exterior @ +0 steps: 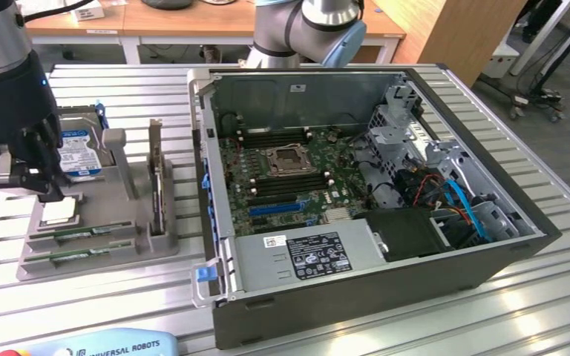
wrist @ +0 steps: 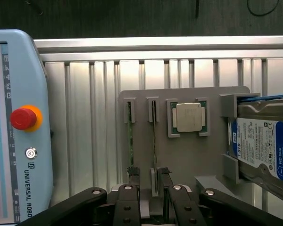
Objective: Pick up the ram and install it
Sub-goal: 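Pick up the ram and move it above insertion slot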
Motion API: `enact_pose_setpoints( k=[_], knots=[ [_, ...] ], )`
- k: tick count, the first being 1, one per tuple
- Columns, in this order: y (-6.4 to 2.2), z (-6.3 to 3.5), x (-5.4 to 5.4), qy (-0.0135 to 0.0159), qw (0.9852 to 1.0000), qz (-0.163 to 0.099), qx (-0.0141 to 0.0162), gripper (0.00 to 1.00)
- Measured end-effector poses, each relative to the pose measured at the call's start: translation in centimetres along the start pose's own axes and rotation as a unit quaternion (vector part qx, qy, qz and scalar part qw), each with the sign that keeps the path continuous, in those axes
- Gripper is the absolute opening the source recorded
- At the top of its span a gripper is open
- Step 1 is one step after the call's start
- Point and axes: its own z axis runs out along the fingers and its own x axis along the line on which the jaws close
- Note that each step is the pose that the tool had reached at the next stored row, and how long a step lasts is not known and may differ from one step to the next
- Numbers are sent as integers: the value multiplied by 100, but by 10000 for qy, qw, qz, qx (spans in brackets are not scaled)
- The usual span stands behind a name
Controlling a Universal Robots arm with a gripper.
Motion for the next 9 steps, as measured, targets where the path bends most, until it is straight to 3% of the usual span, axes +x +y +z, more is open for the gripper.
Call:
enact_pose_setpoints(
  k=[9],
  knots=[
    [-1,0,71,0,10000,2,0,29]
  ],
)
